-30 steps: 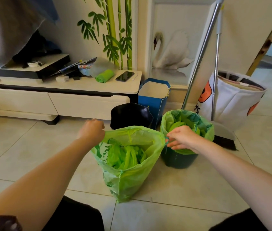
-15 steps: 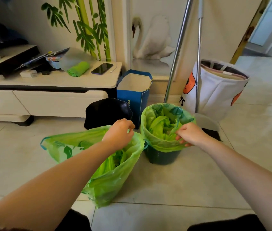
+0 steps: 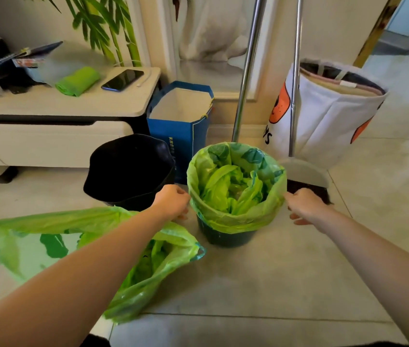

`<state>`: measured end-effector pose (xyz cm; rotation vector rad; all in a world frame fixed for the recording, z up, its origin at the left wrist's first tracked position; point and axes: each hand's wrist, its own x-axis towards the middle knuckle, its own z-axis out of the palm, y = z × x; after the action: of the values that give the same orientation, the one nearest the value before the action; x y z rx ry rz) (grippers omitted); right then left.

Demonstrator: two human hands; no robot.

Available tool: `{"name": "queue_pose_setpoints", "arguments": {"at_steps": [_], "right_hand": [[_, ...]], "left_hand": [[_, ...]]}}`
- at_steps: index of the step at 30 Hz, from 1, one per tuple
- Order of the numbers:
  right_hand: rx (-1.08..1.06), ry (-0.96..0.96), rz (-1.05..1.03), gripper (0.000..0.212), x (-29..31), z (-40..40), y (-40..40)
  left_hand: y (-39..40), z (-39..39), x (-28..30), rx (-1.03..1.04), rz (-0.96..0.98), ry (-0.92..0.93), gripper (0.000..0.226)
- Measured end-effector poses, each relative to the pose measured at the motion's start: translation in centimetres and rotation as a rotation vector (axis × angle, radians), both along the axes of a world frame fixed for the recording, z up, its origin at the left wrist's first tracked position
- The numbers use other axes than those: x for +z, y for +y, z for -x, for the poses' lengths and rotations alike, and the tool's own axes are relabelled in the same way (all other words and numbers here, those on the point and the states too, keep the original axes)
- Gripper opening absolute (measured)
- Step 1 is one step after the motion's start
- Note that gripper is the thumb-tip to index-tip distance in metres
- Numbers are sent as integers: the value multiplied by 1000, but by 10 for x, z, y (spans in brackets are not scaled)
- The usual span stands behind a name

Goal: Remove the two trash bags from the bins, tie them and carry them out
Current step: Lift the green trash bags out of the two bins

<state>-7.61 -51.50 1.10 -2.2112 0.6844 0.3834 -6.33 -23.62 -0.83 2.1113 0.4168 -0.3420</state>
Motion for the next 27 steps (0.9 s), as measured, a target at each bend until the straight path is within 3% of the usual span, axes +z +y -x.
{"name": "queue_pose_setpoints", "arguments": {"at_steps": [2, 6, 13, 17, 22, 24, 27], "right_hand": [[-79, 53, -147, 56, -9, -6, -7], [-199, 98, -393, 54, -16, -14, -10], [-287, 37, -656, 35, -15, -18, -5], [-320, -33, -615, 37, -15, -22, 2], [-374, -138, -538, 26, -11, -26, 2], [-376, -193, -545, 10, -6, -27, 0], [-349, -308, -569, 10, 0, -29, 1]], "left_hand": [[-8, -7, -12, 60, 72, 55, 19], [-17, -17, -26, 254, 301, 180, 54], [-15, -23, -21, 370, 573, 171, 44], [-14, -23, -8, 378, 587, 128, 11], [-16, -27, 2, 403, 596, -16, 16], [-16, -28, 8, 398, 603, -85, 10], [-15, -30, 18, 367, 580, -167, 5]]}}
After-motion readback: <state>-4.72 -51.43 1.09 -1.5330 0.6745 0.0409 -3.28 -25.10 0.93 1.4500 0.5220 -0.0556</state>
